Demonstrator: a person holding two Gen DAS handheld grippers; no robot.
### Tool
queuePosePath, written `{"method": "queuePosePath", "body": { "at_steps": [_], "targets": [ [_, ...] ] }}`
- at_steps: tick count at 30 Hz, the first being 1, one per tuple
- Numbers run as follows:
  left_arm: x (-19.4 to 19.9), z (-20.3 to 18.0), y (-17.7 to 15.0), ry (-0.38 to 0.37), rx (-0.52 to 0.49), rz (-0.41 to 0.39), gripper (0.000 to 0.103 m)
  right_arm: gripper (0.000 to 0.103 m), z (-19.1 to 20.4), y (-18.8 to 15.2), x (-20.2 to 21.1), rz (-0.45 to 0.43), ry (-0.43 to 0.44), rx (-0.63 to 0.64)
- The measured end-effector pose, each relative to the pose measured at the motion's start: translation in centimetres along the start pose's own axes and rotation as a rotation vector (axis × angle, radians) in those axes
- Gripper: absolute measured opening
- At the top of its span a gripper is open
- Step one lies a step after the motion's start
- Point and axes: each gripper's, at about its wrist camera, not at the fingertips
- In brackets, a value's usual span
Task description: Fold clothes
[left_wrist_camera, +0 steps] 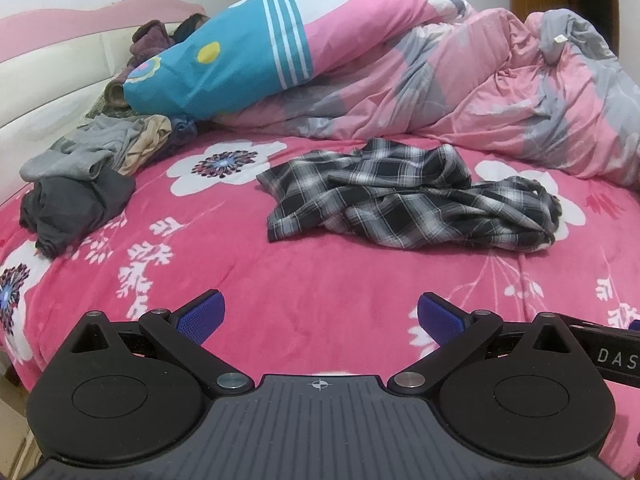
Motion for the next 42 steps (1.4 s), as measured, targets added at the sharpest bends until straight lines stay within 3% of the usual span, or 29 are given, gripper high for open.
{"method": "queuePosePath", "body": {
  "at_steps": [10, 18, 21, 25, 31, 35, 39, 41, 42],
  "targets": [
    [-1.8, 0.3, 1.5, -0.006, 0.019, 0.001, 0.103, 0.103, 0.6, 1.9, -1.5, -0.006, 0.000, 0.009],
    [-4.8, 1.0, 2.3, -0.071, 0.060, 0.016, 0.103, 0.103, 0.6, 2.5, -3.8, -0.053, 0.010, 0.052],
    [-6.4, 1.5, 2.5, -0.082, 0.076, 0.008, 0.103, 0.103, 0.3, 2.6, -4.6, -0.100, 0.047, 0.075],
    [-8.5, 2.6, 3.1, -0.090, 0.101, -0.020, 0.103, 0.103, -0.1, 3.0, -5.3, -0.227, 0.136, 0.118],
    [-11.6, 4.9, 4.7, -0.063, 0.132, -0.076, 0.103, 0.103, 0.3, 6.0, -8.0, -0.396, 0.214, 0.204],
    [-13.8, 5.6, 5.6, -0.071, 0.104, -0.077, 0.103, 0.103, -0.3, 8.4, -11.5, -0.360, 0.170, 0.173],
    [-15.8, 5.4, 6.2, -0.083, 0.088, -0.068, 0.097, 0.102, -2.0, 9.8, -15.3, -0.248, 0.211, 0.071],
    [-16.4, 5.0, 6.1, -0.097, 0.077, -0.064, 0.092, 0.098, -2.7, 10.0, -16.8, -0.182, 0.232, 0.007],
    [-16.6, 4.6, 5.9, -0.100, 0.064, -0.061, 0.081, 0.096, -3.1, 10.2, -17.6, -0.148, 0.242, -0.025]
  ]
}}
Point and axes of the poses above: each gripper's, at about its wrist camera, not at the fingertips, and x roughly against the way its jaws point, z to its left, y to its top, and after that the axes turned 14 degrees about -y, right-handed
